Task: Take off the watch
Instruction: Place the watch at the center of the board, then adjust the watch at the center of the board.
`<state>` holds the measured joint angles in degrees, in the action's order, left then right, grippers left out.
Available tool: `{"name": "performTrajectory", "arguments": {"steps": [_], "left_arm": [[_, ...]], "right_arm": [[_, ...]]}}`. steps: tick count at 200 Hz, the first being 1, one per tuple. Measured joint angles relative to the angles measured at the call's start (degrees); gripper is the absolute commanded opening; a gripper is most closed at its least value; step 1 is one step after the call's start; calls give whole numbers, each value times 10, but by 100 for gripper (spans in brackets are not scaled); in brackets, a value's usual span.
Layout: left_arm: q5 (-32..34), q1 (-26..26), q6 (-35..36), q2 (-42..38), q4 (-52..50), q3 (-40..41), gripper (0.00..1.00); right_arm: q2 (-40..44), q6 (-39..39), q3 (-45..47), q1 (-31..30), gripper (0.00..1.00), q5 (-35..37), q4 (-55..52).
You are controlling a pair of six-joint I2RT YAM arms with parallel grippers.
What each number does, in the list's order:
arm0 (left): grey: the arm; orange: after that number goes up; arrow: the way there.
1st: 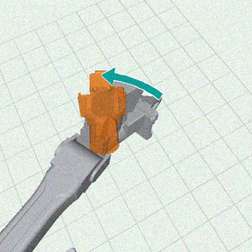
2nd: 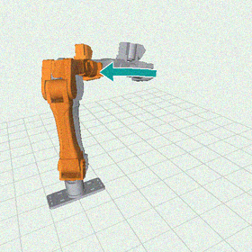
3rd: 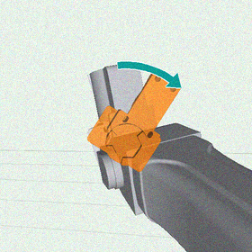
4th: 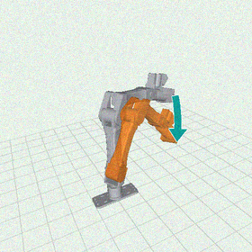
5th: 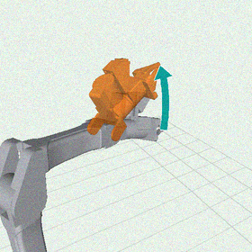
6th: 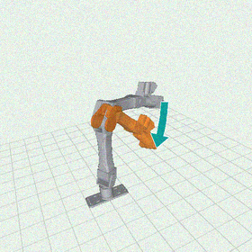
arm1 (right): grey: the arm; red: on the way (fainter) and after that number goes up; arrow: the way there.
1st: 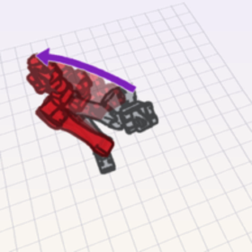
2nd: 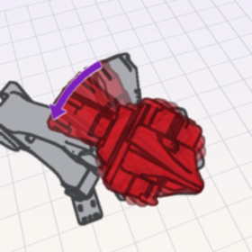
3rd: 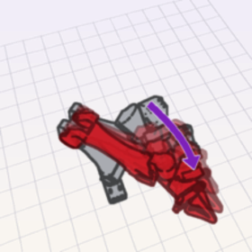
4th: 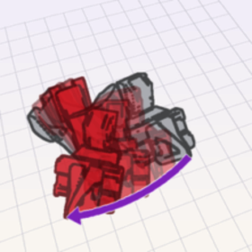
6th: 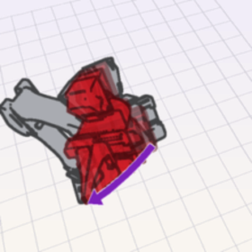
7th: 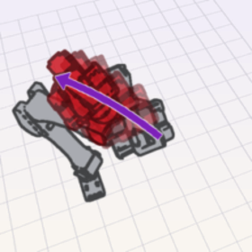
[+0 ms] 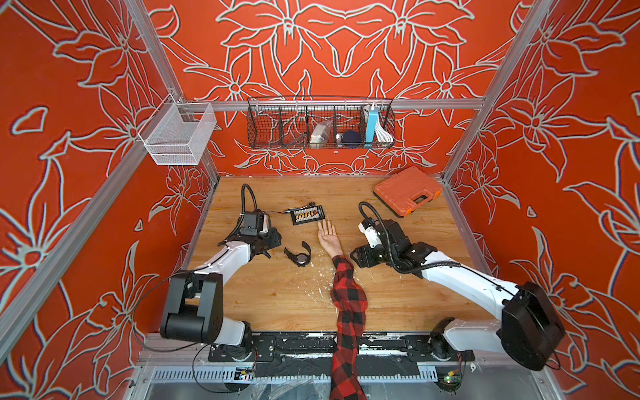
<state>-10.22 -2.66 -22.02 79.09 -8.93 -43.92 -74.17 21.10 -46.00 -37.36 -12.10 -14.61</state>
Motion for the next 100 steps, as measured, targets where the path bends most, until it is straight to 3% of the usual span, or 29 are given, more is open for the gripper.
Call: {"name": "performTrajectory", "arguments": {"steps": [24,60,100], "left_arm": [[8,-28,-4,-66,-23,0,46],[31,-137,-17,-142,-73,4,46],[39,-210,-53,-160,-92,30,47]], "right_arm": [[0,-2,0,2,79,0,0],[0,-2,0,3,79,0,0],[-2,-5,0,3,79,0,0]]}}
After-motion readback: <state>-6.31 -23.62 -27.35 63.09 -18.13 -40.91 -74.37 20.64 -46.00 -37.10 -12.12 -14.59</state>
